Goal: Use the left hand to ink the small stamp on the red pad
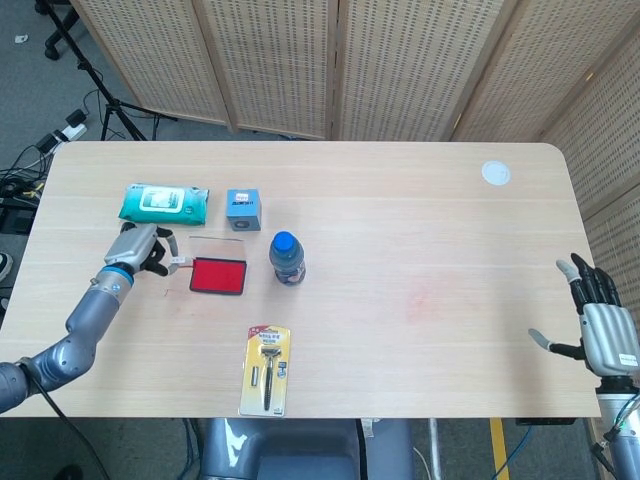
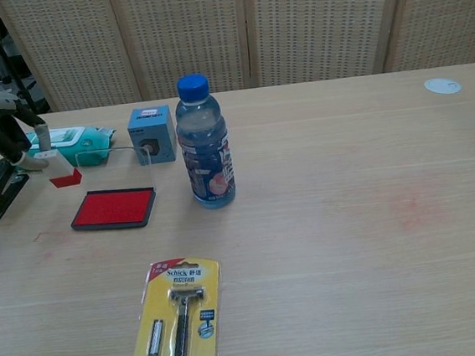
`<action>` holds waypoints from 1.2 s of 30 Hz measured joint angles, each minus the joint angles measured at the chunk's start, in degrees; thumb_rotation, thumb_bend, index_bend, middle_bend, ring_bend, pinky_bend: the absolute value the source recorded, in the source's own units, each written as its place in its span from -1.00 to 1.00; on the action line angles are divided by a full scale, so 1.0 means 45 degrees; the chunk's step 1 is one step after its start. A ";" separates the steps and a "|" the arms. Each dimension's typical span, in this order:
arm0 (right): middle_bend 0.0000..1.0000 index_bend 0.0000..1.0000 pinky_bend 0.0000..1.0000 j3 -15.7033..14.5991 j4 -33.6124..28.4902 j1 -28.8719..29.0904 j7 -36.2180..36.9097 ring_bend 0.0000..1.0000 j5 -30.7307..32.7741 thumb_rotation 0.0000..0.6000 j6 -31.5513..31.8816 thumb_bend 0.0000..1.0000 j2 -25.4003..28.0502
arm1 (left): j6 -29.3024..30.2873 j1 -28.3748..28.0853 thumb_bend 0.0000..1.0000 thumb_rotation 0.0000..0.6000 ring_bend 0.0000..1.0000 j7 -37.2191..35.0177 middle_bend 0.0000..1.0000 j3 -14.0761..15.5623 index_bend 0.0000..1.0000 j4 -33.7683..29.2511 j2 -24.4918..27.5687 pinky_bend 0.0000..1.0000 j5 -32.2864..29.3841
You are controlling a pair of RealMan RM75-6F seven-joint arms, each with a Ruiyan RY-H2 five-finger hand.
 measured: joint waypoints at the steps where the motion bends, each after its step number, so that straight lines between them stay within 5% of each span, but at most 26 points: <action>1: -1.00 -1.00 -1.00 0.0005 0.0045 0.0015 0.0006 -1.00 0.0034 1.00 -0.0045 -1.00 -0.0016 | -0.0294 -0.0198 -0.27 1.00 1.00 -0.0032 1.00 0.0077 0.24 0.0182 -0.0112 0.85 -0.0283; 10: -1.00 -1.00 -1.00 0.0040 0.0143 0.0017 0.0160 -1.00 0.0114 1.00 -0.0079 -1.00 -0.0025 | -0.0926 -0.1546 -0.27 1.00 1.00 -0.0219 1.00 0.1272 0.25 0.1166 -0.0773 0.85 -0.1529; 36: -1.00 -1.00 -1.00 0.0005 0.0238 0.0028 0.0255 -1.00 0.0125 1.00 -0.0193 -1.00 -0.0038 | -0.0568 -0.2924 -0.27 1.00 1.00 -0.0609 1.00 0.2536 0.26 0.1512 -0.1662 0.85 -0.3408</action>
